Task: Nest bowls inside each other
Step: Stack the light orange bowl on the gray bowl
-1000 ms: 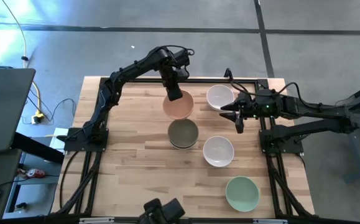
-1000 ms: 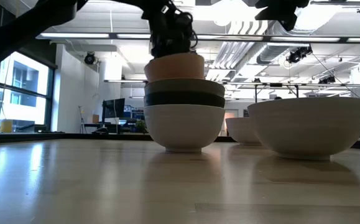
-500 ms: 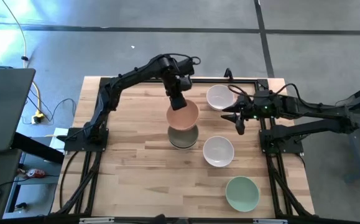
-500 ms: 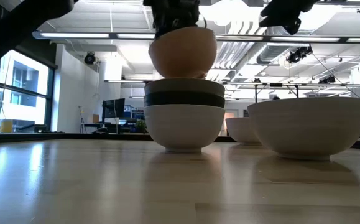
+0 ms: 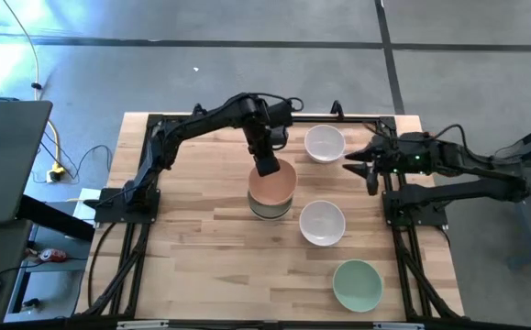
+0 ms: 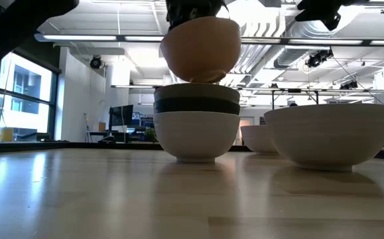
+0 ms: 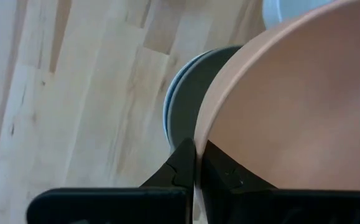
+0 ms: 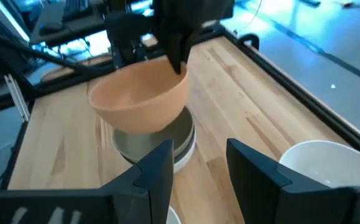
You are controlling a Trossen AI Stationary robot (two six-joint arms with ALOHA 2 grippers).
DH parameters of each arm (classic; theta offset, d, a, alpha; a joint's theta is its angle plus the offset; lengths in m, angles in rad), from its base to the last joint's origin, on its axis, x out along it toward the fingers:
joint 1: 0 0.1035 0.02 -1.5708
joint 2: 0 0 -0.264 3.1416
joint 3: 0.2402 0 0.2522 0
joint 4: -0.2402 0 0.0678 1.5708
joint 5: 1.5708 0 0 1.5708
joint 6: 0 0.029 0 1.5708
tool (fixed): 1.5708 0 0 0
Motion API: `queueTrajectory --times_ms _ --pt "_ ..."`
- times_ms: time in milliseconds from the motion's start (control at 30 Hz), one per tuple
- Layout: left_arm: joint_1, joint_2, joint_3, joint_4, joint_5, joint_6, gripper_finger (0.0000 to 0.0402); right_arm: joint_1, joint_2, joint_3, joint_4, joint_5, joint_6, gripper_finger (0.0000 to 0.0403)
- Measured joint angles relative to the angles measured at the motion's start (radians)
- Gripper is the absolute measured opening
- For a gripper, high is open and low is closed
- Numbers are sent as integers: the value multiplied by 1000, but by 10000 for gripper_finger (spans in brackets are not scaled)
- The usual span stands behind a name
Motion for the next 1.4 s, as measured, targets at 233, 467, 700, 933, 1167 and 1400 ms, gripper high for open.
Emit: queueTrajectory --times_ms 233,467,700,933,1167,1400 --pt "-41 0 0 0 -63 -39 0 0 -89 0 -13 20 19 142" --pt "-64 0 0 0 -62 -54 0 0 -115 0 -16 20 19 142" --pt "-71 0 -1 0 -89 -46 0 0 -115 0 -26 20 17 142" --pt "-76 1 -63 0 -124 -23 0 0 -115 0 -41 19 19 142" --pt "-92 2 -113 0 -130 3 0 0 -115 0 -43 19 17 142" --pt "-78 2 -113 0 -144 5 0 0 -115 0 -43 19 17 142"
